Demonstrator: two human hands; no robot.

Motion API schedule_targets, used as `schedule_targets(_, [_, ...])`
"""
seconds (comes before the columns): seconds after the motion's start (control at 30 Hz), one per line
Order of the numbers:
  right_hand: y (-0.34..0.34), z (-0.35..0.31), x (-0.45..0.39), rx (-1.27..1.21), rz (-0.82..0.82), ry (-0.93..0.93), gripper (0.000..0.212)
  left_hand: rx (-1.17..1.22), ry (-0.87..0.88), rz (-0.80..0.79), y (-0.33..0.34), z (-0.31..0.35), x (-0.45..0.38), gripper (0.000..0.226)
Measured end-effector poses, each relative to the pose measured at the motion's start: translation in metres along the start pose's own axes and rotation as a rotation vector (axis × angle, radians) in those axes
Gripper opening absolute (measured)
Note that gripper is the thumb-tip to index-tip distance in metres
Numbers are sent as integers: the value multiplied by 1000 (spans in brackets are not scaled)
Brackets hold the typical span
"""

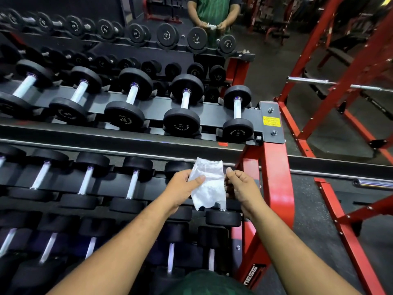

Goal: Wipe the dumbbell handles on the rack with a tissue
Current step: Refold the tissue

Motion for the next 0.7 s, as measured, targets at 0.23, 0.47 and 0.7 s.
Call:
schedule_targets(0.23, [25,-5,11,-75,-260,35,20,7,8,-45,9,9,4,24])
schedule_targets(0.47, [9,-13,2,-179,-208,-48,19,112,55,-103,3,10,2,20])
schedule_targets(0.7, [7,-32,0,-33,-248,-67,37,76,50,-166,8,25,10,29])
Point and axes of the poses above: each hand's wrist, its own x-axis away from the middle knuckle, its own y-axis out of the palm, z = x × y, the point moved 9 cm from there along -x, towards the middle knuckle, and after that the axes turned 12 degrees about -y, right-handed, at the moved point
